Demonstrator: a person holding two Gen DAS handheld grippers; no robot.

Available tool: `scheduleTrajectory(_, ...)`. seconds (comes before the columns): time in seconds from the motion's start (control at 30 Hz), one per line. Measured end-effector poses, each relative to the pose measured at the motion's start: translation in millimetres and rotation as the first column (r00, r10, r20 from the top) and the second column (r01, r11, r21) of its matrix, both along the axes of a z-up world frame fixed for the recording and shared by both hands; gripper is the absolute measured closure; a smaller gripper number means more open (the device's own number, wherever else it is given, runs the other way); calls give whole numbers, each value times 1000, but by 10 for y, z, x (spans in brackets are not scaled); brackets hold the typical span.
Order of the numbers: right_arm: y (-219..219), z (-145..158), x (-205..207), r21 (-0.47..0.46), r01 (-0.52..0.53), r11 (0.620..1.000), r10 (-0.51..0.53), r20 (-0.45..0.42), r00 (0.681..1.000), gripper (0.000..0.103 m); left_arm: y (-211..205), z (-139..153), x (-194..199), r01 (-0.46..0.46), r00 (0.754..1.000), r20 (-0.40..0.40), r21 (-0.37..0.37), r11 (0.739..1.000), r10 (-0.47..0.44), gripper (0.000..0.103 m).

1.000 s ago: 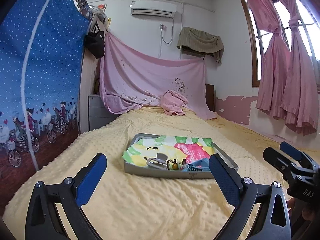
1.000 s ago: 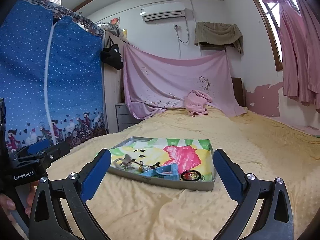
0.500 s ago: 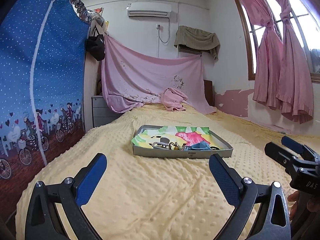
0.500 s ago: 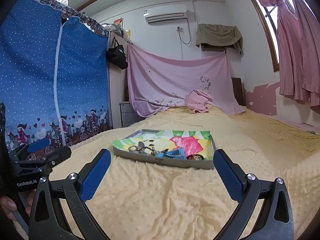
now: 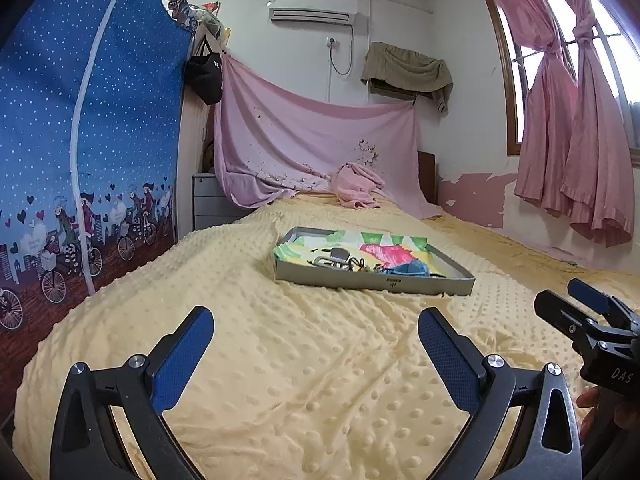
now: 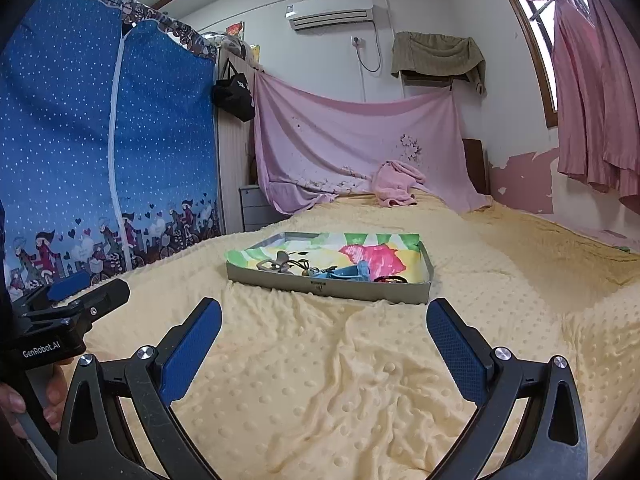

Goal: Organize jewelry

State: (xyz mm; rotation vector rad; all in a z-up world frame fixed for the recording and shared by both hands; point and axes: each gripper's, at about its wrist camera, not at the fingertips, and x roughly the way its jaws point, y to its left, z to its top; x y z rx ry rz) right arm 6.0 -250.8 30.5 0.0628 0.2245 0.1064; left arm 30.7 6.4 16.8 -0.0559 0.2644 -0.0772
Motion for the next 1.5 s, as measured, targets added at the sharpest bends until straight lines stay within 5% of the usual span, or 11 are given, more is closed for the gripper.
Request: scheduleTrajectory(1.5,38,-69,67,1,0,1000,0,-15,1000,2,-82,-75,8,-11,1000,2,19,1000,11,0)
